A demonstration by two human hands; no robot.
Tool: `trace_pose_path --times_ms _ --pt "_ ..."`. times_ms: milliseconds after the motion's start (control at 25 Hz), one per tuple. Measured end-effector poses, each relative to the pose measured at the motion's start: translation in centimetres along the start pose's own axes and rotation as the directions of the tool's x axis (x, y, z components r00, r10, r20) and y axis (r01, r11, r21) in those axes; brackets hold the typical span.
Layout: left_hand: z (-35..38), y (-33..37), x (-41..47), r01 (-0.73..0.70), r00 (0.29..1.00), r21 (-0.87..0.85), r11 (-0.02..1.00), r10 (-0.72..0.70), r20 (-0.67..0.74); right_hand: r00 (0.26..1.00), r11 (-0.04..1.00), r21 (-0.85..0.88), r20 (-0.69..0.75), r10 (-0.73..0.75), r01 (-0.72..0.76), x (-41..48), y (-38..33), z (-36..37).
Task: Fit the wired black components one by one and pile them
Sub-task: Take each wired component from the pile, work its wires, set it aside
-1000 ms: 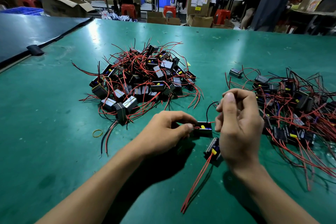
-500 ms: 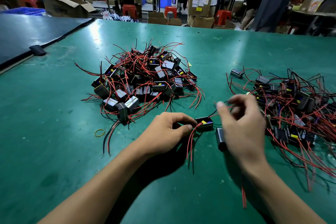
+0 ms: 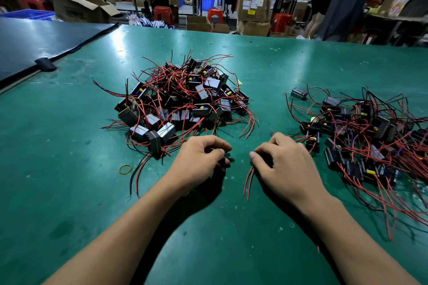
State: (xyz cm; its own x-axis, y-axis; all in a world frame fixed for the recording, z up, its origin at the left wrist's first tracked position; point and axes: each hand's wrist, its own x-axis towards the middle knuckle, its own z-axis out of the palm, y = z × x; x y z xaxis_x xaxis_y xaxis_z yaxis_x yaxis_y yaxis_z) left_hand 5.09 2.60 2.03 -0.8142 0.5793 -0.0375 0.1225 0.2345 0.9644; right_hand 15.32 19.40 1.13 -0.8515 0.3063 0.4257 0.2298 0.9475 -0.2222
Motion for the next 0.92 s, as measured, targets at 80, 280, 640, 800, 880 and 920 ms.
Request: trace_pose_path --times_ms 80,280,640,800,880,920 --pt "-0.1 0.0 0.0 -0.008 1.000 0.012 1.000 0.008 0.011 0.997 0.996 -0.030 -0.007 0.078 -0.078 0.6 1.6 -0.4" --pt "-0.2 0.0 -0.1 -0.015 1.000 0.034 0.999 0.014 0.023 0.956 0.956 -0.047 -0.050 0.288 -0.290 1.0 5.0 -1.1" --pt "-0.2 -0.3 0.0 -0.032 0.999 0.063 0.998 0.031 0.019 0.957 0.947 -0.139 -0.037 0.286 -0.289 0.3 4.7 -0.3" --pt "-0.1 -0.3 0.0 -0.041 0.999 0.055 0.998 0.041 0.011 0.983 0.981 -0.128 -0.126 0.130 -0.146 0.4 3.3 0.3" --pt "-0.1 -0.3 0.0 -0.048 0.999 0.056 0.997 0.048 0.006 0.985 0.987 -0.143 -0.165 0.043 -0.067 0.4 2.8 0.4" --pt "-0.1 -0.3 0.1 -0.050 0.999 0.058 0.997 0.050 0.004 0.983 0.989 -0.146 -0.185 0.010 -0.037 0.3 2.6 0.3"
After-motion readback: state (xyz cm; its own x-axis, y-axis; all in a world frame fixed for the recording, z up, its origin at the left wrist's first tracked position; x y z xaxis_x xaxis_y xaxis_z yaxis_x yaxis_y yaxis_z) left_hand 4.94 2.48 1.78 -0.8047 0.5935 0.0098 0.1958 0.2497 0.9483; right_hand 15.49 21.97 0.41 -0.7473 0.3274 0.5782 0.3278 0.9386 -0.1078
